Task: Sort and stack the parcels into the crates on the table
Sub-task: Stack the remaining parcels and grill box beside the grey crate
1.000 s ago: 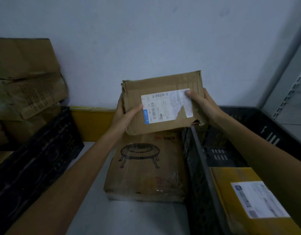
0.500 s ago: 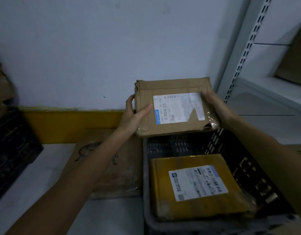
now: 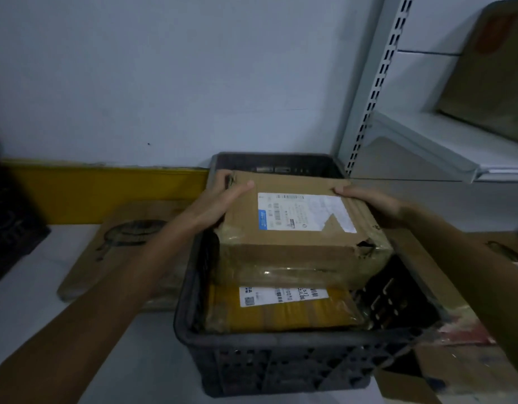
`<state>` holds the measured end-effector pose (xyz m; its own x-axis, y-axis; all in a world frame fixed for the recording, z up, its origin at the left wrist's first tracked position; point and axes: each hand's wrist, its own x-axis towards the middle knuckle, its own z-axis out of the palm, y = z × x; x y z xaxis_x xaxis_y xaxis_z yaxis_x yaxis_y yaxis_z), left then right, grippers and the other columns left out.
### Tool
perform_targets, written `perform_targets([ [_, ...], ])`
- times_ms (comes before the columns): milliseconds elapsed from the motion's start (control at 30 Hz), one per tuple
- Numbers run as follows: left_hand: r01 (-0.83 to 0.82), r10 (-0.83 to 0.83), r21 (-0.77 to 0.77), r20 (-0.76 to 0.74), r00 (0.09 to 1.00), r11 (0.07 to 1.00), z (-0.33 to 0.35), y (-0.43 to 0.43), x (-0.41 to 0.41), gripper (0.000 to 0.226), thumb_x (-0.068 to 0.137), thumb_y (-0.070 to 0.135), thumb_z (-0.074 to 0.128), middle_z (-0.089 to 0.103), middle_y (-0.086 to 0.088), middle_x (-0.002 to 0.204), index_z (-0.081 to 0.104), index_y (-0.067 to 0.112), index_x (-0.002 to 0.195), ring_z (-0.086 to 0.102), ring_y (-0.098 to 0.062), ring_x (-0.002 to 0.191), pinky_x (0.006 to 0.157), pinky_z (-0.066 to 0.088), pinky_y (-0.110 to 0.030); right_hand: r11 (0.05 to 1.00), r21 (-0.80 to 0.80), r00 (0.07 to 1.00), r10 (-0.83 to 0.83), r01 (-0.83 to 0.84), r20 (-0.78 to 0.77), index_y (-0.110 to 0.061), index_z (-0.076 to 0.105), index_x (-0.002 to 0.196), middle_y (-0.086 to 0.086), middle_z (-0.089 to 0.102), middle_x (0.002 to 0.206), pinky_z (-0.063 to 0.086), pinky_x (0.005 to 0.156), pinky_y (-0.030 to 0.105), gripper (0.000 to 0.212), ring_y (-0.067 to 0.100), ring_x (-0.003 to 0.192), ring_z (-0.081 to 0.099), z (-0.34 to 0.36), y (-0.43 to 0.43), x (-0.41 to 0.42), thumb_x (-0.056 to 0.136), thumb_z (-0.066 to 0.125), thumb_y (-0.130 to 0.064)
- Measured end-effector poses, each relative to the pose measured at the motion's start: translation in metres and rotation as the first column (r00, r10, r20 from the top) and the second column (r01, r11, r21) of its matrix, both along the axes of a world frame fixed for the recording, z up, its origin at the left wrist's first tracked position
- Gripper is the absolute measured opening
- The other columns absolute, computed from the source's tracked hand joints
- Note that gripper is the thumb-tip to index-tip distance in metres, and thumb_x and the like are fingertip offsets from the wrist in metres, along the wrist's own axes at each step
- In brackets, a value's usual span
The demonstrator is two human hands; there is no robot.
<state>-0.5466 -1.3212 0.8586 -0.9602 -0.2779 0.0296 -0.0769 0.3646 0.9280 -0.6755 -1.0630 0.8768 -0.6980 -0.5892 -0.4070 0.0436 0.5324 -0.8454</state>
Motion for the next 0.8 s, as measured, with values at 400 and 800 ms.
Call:
perform_targets([
  [400, -0.045, 0.025, -0.128, -0.154, 0.988, 0.991, -0.014, -0.011, 0.026, 0.021, 0.090, 0.024, 0.055, 0.060, 0.003, 0.076, 0.064, 0.010, 0.076, 0.052, -0.004, 0.072, 0.059, 0.035, -0.013, 0.967, 0.173, 0.981, 0.194, -0.189, -0.015, -0.020, 0.058, 0.112, 0.008, 0.069, 0.104, 0.052, 0.090, 0.041, 0.117, 0.023, 0.095, 0.068, 0.011, -0.020, 0.001, 0.012, 0.074, -0.079],
  [800, 0.101, -0.124, -0.168, -0.134, 0.983, 0.981, -0.019, -0.043, 0.013, 0.034, 0.080, 0.042, 0.049, 0.061, 0.011, 0.106, 0.063, 0.025, 0.106, 0.053, -0.007, 0.103, 0.080, 0.041, -0.023, 0.995, -0.013, 0.937, -0.093, 0.094, -0.338, -0.032, 0.052, 0.124, 0.003, 0.049, 0.138, 0.038, 0.099, 0.038, 0.083, 0.022, 0.123, 0.048, 0.029, -0.042, 0.014, 0.051, 0.066, -0.069],
])
